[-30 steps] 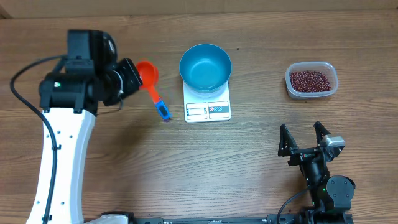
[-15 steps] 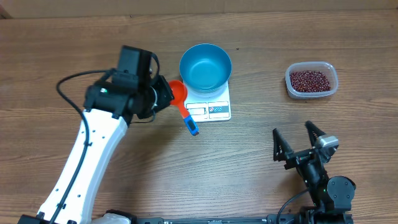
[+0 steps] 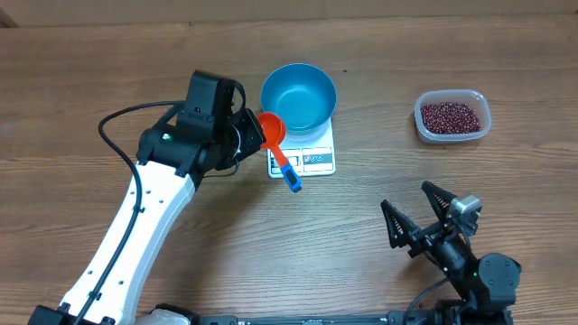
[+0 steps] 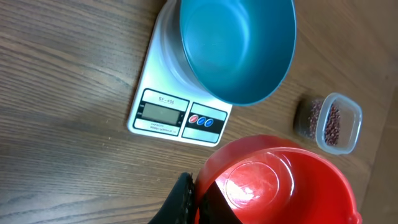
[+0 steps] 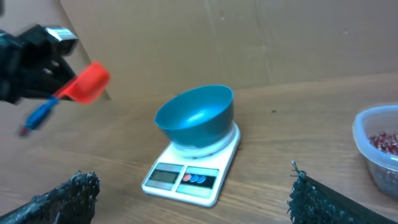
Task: Scoop item into bowl and weigh 150g on scale
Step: 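Move the right gripper toward the red cup held by the left gripper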
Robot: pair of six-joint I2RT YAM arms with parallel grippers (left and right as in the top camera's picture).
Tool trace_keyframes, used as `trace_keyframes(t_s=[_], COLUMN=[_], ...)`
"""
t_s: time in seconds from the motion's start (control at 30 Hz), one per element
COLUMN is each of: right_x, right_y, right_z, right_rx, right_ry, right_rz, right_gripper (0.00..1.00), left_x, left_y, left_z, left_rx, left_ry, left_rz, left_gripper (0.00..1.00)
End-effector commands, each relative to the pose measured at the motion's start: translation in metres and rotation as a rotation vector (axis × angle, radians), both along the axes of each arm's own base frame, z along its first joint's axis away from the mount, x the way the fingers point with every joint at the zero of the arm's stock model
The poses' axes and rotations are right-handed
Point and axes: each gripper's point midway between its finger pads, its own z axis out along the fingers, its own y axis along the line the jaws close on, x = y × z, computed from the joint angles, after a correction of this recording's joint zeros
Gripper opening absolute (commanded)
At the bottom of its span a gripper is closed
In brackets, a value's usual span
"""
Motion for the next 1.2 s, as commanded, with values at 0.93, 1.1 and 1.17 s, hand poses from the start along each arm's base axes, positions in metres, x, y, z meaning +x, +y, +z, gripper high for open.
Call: trace_keyframes(t_s=[0.93,1.1,1.17], right_x=[0.040,0.054,0.059], right_y=[0.064,0.076,0.085], right_z=[0.086,0.069,0.065], right_rx=[0.214,0.257,0.270], right_ry=[0.646,0.756,0.791], right_rz=[0.507,0.482,0.467], right_gripper=[1.00,0.83,0.81], left_x=[-0.010,-0.021,-0.023], left_y=[0.007,0.008,0.003], left_z=[-0.011,-0.025,-0.030], left_rx=[-0.125,-0.083,-0.076], left_ry=[0.187,0.251,0.265], left_rz=[0.385,0.469,0.489], left_gripper=[0.04,0.04,0.04])
